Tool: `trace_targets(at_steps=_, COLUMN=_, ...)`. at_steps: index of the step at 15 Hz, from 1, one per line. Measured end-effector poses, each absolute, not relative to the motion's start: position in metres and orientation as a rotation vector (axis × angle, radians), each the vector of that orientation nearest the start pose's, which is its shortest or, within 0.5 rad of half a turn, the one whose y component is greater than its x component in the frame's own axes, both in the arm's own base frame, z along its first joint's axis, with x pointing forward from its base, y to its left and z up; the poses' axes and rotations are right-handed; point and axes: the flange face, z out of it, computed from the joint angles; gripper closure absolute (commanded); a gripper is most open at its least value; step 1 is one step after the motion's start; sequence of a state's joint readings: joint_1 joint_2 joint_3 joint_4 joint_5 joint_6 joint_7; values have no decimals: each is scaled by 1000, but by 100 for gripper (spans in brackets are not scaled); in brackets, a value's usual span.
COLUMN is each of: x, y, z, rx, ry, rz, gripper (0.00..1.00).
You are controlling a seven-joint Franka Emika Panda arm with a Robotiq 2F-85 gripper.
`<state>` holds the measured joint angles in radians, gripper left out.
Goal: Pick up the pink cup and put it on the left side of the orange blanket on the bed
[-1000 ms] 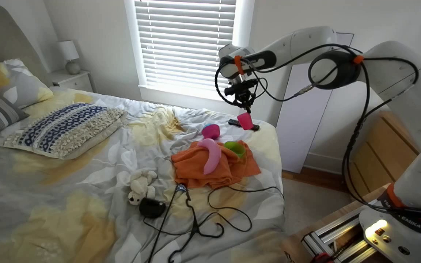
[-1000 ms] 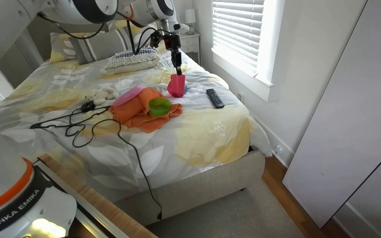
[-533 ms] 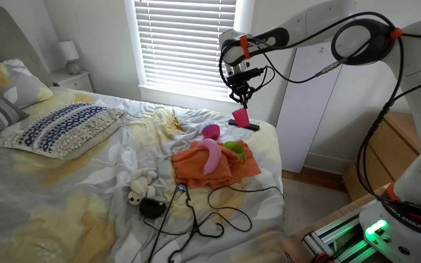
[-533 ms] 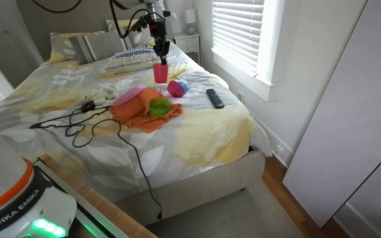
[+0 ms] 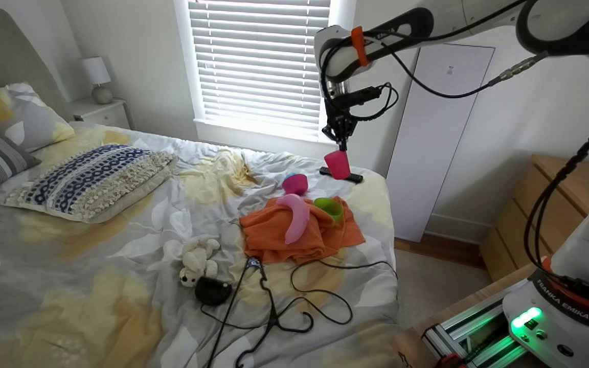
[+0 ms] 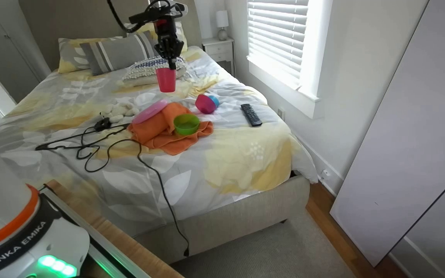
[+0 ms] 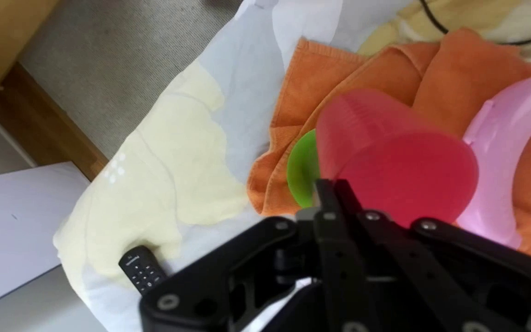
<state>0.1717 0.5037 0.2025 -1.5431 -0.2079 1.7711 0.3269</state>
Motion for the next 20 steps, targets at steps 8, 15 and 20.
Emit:
trace_targets(at_steps=8, x=575, y=206, z=370, rx=-3150, ry=-560, rz=277, gripper=97)
trace_targets(at_steps=15, x=575, y=209, z=364, rx=-3145, ry=-593, rz=295, gripper=99)
trace_targets(at_steps=20, x=521, y=275, z=331, rx=-3010, ry=-992, rz=429, gripper=99)
